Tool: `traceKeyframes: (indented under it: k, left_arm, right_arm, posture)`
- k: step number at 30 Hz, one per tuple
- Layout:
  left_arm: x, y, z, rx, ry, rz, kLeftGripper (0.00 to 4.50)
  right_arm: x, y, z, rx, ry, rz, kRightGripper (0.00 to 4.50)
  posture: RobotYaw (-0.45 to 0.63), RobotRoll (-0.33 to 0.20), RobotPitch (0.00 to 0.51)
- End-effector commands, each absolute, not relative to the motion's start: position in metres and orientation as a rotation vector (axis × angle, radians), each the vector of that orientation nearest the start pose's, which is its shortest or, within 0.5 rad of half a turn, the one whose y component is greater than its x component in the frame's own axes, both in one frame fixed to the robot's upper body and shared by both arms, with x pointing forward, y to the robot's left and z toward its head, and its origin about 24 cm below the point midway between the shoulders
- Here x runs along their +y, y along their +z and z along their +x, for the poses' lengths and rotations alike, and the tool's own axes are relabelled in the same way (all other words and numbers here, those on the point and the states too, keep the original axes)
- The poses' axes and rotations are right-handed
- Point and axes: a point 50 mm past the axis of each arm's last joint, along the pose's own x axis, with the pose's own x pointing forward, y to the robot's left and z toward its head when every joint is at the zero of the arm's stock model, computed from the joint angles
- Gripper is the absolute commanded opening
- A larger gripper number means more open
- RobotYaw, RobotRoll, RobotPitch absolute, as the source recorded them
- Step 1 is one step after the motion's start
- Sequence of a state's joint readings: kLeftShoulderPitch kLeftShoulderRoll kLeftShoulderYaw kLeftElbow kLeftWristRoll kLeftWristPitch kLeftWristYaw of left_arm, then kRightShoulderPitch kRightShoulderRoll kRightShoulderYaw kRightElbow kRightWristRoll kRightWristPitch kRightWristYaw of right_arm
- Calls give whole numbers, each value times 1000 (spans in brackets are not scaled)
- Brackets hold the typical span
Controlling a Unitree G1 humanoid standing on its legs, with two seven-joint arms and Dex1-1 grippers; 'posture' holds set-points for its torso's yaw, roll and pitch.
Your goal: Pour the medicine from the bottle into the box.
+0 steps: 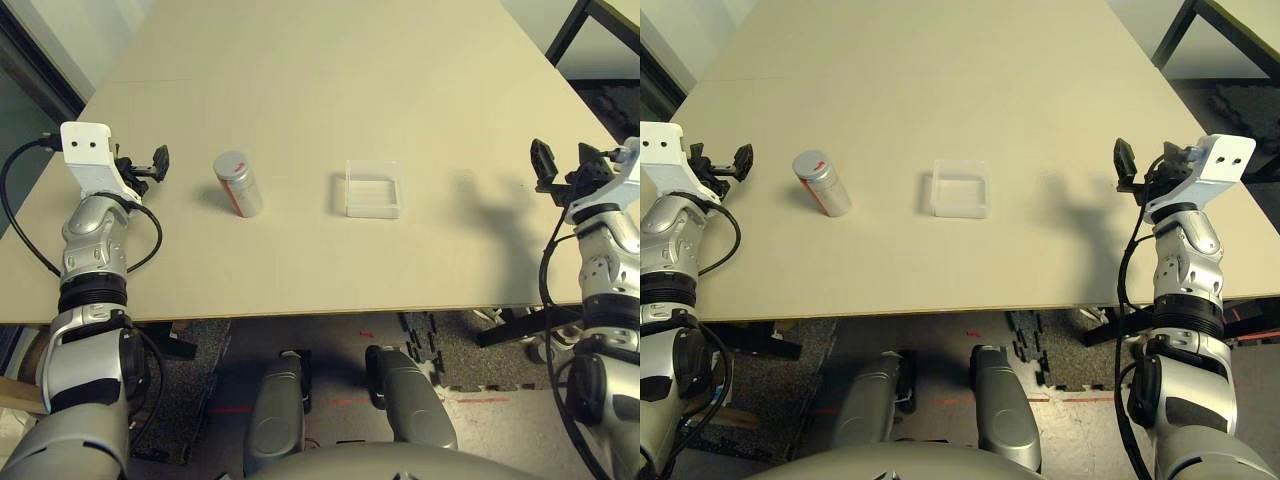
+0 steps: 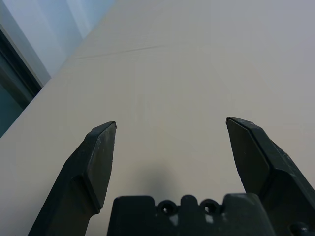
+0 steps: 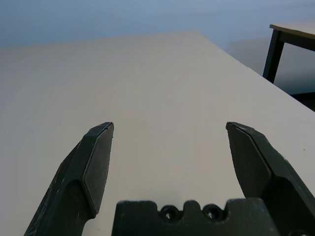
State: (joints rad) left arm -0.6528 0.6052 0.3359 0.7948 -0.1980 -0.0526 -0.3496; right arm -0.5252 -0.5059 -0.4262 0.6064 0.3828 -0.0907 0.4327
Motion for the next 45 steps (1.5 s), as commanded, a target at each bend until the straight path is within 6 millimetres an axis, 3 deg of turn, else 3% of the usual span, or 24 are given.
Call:
traceKeyframes:
  k: [1,9,16,24,35,45]
  left_arm:
    - [333,137,337,-57,123,119,4479]
    - [334,138,336,-58,114,120,4479]
    - [333,146,335,-80,49,96,4479]
    - [338,151,313,-82,-110,68,4479]
    - [325,152,284,-101,-320,26,4479]
    - [300,133,255,-62,-474,10,4479]
  right_arm:
    - [-326,135,321,-233,-53,67,4500]
    - [-318,138,325,-254,-4,89,4500]
    - [-303,143,325,-279,147,114,4500]
    - [-260,153,326,-268,505,136,4500]
    - [-204,168,307,-223,1016,101,4500]
    - [-186,164,299,-150,1232,9,4500]
  posture:
    - [0,0,189]
    - [-1,0,181]
    - [1,0,167]
    - [9,0,155]
    - [50,0,143]
    - [82,0,144]
